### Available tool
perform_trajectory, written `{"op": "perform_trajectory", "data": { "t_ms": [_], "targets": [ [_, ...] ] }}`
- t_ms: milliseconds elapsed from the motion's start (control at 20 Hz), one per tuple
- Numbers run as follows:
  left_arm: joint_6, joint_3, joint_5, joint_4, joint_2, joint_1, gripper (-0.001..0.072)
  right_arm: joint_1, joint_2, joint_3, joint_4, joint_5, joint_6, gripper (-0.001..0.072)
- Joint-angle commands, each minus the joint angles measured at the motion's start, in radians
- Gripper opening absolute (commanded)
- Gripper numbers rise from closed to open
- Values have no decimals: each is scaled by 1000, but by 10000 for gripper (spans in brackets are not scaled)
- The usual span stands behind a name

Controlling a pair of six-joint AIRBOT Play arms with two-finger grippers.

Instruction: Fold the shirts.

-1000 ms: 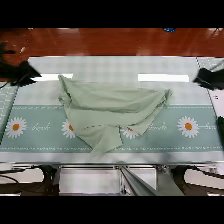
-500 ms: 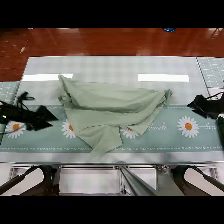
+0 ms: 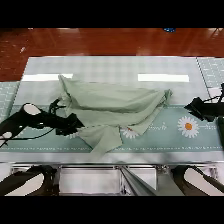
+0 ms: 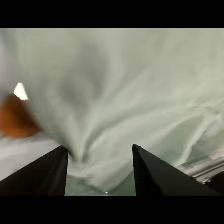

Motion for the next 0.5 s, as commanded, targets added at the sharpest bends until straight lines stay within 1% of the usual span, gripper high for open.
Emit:
{"op": "perform_trajectory", "data": {
  "t_ms": [0, 50, 100, 200, 350, 400, 450],
  "targets": [
    [-33, 31, 121, -42, -49, -89, 337, 0, 1, -2, 3, -11, -7, 407],
    [-11, 56, 122, -44, -56, -88, 57, 0, -2, -2, 5, -14, -8, 407],
    [10, 80, 121, -44, -56, -88, 18, 0, -11, -2, 16, -14, -10, 407],
    [29, 132, 121, -43, -56, -87, 18, 0, -46, -2, 83, -14, -41, 407],
    [29, 177, 121, -43, -56, -87, 18, 5, -118, -2, 288, -38, -159, 407],
    [29, 182, 121, -43, -56, -87, 18, 19, -145, 7, 330, -50, -191, 407],
    [32, 182, 121, -43, -56, -87, 18, 44, -176, 25, 335, -62, -195, 407]
  ]
}}
